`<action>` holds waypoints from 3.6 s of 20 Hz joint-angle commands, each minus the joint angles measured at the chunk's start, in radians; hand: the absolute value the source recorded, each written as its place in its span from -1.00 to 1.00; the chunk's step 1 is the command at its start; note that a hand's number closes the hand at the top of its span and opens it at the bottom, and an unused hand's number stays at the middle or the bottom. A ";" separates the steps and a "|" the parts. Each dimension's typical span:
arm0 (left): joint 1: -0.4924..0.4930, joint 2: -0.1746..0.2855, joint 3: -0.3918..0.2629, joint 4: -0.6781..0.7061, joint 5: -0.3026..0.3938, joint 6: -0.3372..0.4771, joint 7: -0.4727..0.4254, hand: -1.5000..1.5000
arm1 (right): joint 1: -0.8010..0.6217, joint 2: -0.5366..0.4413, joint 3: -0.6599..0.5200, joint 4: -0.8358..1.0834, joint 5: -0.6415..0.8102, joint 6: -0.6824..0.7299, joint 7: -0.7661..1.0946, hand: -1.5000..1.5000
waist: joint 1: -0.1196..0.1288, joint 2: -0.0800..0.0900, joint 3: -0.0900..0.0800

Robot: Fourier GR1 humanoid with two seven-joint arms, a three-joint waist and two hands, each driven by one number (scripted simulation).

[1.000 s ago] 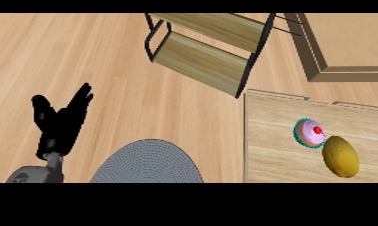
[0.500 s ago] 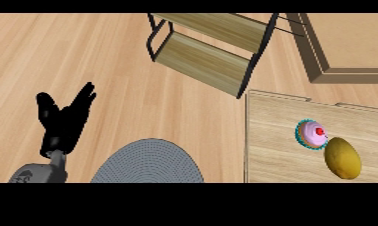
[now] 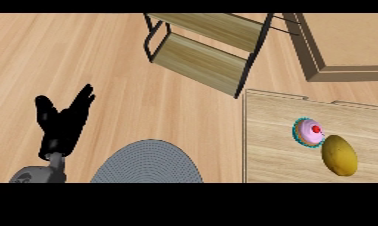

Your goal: Pick the lemon from the tray and place it in the tiered shelf

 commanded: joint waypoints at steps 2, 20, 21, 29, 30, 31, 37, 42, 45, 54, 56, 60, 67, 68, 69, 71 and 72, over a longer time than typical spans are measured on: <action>0.041 -0.004 0.015 0.051 0.009 -0.027 -0.008 0.00 | -0.025 0.072 0.080 -0.036 0.123 0.083 0.201 -1.00 | -0.015 0.003 -0.006; 0.064 -0.024 0.021 -0.078 -0.033 -0.006 0.086 0.00 | -0.066 0.318 0.060 0.356 0.423 -0.003 -0.021 -1.00 | -0.015 0.001 -0.004; -0.007 -0.033 0.053 0.026 -0.022 -0.025 0.059 0.00 | -0.045 0.302 0.049 0.313 0.419 0.040 -0.028 -1.00 | -0.023 0.002 -0.005; -0.002 -0.056 0.079 0.032 -0.045 -0.060 0.064 0.00 | -0.119 0.378 -0.034 0.361 0.432 0.048 -0.138 -1.00 | -0.020 0.002 -0.005; 0.028 -0.046 0.077 -0.034 -0.045 -0.056 0.091 0.00 | -0.091 0.386 -0.049 0.483 0.438 -0.074 -0.228 -1.00 | -0.018 0.002 -0.004; 0.024 -0.060 0.085 0.038 -0.041 -0.063 0.062 0.00 | -0.080 0.373 -0.051 0.451 0.452 -0.057 -0.216 -1.00 | -0.020 0.002 -0.004; -0.013 -0.062 0.072 0.006 -0.067 -0.047 0.082 0.00 | -0.085 0.305 0.026 0.556 0.398 0.185 -0.276 1.00 | -0.005 0.010 -0.004; 0.045 -0.053 0.088 -0.042 -0.055 -0.078 0.092 0.00 | -0.146 0.395 0.002 0.539 0.373 0.094 -0.318 1.00 | -0.011 0.002 -0.004; 0.037 -0.076 0.092 0.018 -0.068 -0.079 0.044 0.00 | -0.130 0.375 -0.008 0.500 0.368 0.070 -0.386 1.00 | -0.018 0.002 -0.005; -0.022 -0.101 0.040 -0.007 -0.094 -0.086 0.048 0.00 | -0.310 0.765 0.309 0.470 0.377 0.072 -0.182 1.00 | 0.096 0.036 -0.003; -0.030 -0.097 0.036 -0.002 -0.101 -0.086 0.061 0.00 | -0.384 0.769 0.356 0.444 0.350 0.004 -0.117 1.00 | 0.101 0.027 -0.003; -0.056 -0.107 0.032 0.015 -0.106 -0.080 0.074 0.00 | -0.576 0.773 0.436 0.459 0.391 -0.119 0.018 1.00 | 0.096 0.015 -0.008; -0.045 -0.133 0.018 0.038 -0.121 -0.061 0.077 0.00 | -0.885 0.775 0.430 0.484 0.491 -0.124 0.218 1.00 | 0.075 -0.005 -0.012; -0.044 -0.115 0.034 0.049 -0.118 -0.069 0.070 0.00 | -0.908 0.776 0.419 0.494 0.492 -0.136 0.248 1.00 | 0.075 -0.004 -0.013; -0.050 -0.114 0.039 0.038 -0.113 -0.066 0.077 0.00 | -0.963 0.776 0.393 0.519 0.503 -0.126 0.253 1.00 | 0.082 -0.004 -0.012; -0.032 -0.116 0.034 0.056 -0.116 -0.074 0.067 0.00 | -1.033 0.776 0.384 0.533 0.500 -0.106 0.300 1.00 | 0.068 -0.005 -0.012; -0.030 -0.105 0.043 0.058 -0.102 -0.096 0.058 0.00 | -1.057 0.776 0.391 0.519 0.499 -0.085 0.325 1.00 | 0.066 -0.011 -0.014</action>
